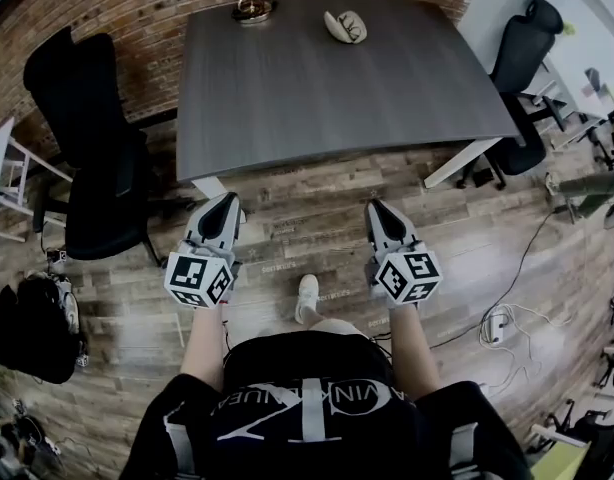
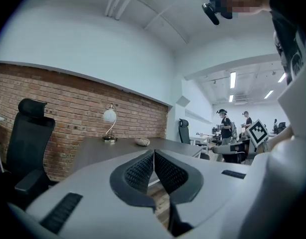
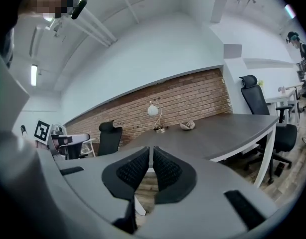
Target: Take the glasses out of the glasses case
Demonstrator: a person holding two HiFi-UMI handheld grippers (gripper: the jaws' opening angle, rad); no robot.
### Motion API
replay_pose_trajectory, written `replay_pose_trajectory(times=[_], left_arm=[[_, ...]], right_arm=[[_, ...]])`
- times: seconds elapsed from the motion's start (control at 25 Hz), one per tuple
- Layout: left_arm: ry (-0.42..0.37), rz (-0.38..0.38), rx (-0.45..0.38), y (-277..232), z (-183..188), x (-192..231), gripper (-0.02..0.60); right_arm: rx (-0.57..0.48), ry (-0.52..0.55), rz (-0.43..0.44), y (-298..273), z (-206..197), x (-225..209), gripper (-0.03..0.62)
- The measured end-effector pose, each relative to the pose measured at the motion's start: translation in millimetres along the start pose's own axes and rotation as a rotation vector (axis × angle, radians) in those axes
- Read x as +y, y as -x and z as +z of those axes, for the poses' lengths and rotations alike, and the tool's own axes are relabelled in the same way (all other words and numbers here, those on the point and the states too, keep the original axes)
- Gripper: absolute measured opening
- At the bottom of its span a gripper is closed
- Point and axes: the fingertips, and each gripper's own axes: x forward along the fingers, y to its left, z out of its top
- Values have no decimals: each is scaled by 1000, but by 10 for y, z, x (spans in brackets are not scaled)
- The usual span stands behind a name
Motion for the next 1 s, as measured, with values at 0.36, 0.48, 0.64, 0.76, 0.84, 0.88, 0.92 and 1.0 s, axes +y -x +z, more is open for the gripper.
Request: replay_pose_trajectory(times=[0.36, 0.48, 0.64, 0.76, 0.84, 0.88, 0.92, 1.0], left_arm=[[9, 6, 14, -651, 20, 104, 18], [4, 5, 8, -827, 51, 103, 18], [-3, 3, 0, -1003, 119, 111, 18], [-7, -5, -4, -1120, 148, 80, 18], [-12, -13, 1, -1172, 144, 40, 18], [-13, -16, 4, -1191, 142, 26, 18], [-14, -17, 7, -1208, 143, 19, 18], [-13, -17, 8, -1241, 155, 20, 18]], right_arm=[[14, 6, 25, -494, 166, -389, 38], [13, 9, 27, -590, 213, -527, 38], [5, 13, 33, -676, 307, -641, 38], [-1, 10, 33, -717, 349, -725, 38], [-1, 4, 31, -714, 352, -773, 38], [0, 3, 30, -708, 352, -794, 38], [0, 1, 28, -703, 354, -815, 38], [-1, -5, 24, -704, 364, -852, 38]])
